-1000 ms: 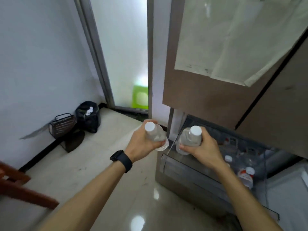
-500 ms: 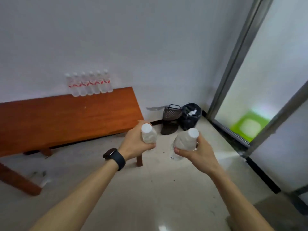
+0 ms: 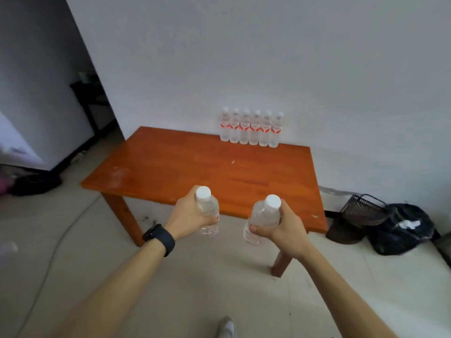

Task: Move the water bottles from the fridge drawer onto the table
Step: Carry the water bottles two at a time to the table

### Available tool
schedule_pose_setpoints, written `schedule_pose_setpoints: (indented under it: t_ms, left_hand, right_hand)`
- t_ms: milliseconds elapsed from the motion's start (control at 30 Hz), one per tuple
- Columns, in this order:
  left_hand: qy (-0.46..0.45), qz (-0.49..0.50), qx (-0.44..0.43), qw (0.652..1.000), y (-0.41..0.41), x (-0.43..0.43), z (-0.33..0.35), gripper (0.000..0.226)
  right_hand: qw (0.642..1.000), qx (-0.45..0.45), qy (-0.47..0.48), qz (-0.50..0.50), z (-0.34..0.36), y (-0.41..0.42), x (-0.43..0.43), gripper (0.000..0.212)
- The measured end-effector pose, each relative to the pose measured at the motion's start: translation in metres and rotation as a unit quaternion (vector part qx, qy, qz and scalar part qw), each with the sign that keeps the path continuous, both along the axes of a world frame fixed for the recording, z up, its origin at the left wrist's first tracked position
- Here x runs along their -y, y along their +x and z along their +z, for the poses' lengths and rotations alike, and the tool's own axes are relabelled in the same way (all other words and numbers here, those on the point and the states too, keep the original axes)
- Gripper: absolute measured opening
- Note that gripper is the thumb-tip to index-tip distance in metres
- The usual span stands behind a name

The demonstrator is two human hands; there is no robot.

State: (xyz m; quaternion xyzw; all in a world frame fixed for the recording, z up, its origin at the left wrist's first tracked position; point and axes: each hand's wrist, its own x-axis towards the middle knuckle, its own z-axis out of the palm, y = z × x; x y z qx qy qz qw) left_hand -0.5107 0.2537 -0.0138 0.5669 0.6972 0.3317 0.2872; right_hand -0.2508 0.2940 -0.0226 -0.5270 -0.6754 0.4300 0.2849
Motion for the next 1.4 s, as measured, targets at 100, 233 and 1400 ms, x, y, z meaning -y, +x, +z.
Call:
schedule_pose_setpoints:
  t_ms: [100,233,1400]
  left_hand:
    - [-0.015,0.027,-0.004,1.0,-0.042,-0.052,-0.001,0.062]
    - [-0.027,0.035,0.009,0.999,-0.082,-0.113,-0.003,0.06]
    - [-0.137,-0.1,0.007,0.986,-0.175,-0.668,-0.148,0.048]
  right_hand:
    - [1.0,0.009,-0.002,0.021,-0.008,-0.041,-0.061,0.066]
    - [1.0,0.016,-0.011,0.024,-0.018,-0.078,-0.13,0.065]
    - [0.983,0.096,-0.081,-0.137,-0.136,-0.243,-0.617,0.076]
